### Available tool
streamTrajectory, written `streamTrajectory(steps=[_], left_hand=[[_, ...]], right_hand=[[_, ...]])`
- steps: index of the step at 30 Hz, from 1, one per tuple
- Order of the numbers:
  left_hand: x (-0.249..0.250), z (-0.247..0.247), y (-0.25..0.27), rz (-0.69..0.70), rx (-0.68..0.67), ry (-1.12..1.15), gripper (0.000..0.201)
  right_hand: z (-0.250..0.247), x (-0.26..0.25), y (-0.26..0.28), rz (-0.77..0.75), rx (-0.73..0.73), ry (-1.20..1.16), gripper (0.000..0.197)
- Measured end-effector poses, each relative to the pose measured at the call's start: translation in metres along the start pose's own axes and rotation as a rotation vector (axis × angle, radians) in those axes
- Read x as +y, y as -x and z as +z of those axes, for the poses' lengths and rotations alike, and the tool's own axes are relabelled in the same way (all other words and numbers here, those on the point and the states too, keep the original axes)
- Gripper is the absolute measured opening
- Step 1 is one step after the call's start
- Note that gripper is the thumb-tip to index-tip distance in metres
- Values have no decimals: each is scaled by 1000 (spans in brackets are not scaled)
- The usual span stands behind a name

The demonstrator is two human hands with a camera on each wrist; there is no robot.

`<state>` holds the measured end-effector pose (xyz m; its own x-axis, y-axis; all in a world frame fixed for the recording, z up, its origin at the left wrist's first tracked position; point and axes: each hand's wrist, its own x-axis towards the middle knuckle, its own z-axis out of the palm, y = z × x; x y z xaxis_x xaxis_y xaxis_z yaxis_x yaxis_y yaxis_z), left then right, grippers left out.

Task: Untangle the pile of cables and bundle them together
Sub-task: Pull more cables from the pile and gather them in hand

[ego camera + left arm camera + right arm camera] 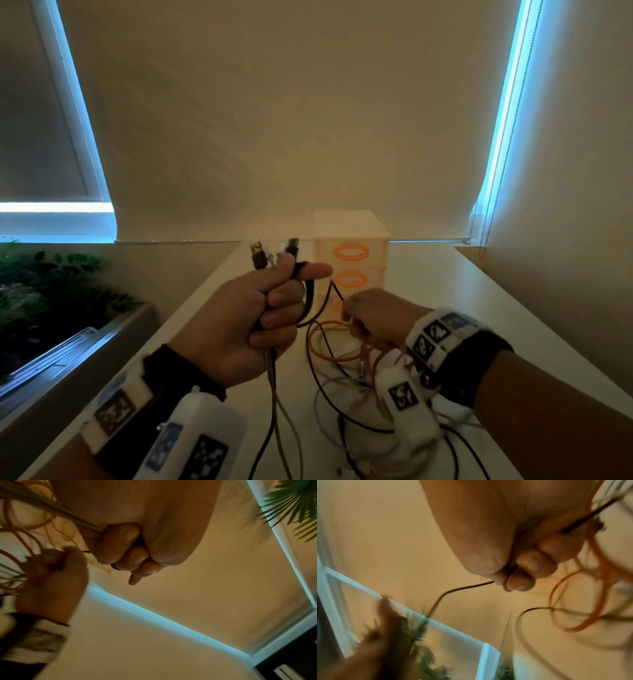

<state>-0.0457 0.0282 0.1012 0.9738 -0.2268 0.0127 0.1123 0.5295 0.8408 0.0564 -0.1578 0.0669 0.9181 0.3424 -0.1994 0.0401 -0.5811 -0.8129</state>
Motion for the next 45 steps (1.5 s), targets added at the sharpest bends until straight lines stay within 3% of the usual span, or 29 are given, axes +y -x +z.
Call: streamTrajectory(steps=[3,8,12,16,19,24,31,37,45], left_hand=[[-18,1,-6,-96,31,-95,46],[-25,-7,-8,-155,-4,-119,49],[-28,-5,-8,-172,-65,-305,48],[-36,1,-19,-215,81,-390,47],[-33,-3,-29,-133,213,-131,47],[-24,4,-32,0,241,124,46],[-28,7,-34,18,187,183,48],[-10,-6,-31,46,113,267,42],[12,-12,-17,128,60,242,41]], right_hand=[[-7,-28,3,-12,-19,-179,24],[-41,-31,-1,-2,148,-138,13],[-46,-19,-2,-44,227,-132,16],[-32,-44,17,-202,290,-289,26],[-30,-57,43,-310,152,-403,28],[-4,-37,68,-376,-16,-67,22],[7,-9,67,-302,-107,4,28],[-8,11,67,-445,61,350,29],[-32,44,62,-488,140,314,28]])
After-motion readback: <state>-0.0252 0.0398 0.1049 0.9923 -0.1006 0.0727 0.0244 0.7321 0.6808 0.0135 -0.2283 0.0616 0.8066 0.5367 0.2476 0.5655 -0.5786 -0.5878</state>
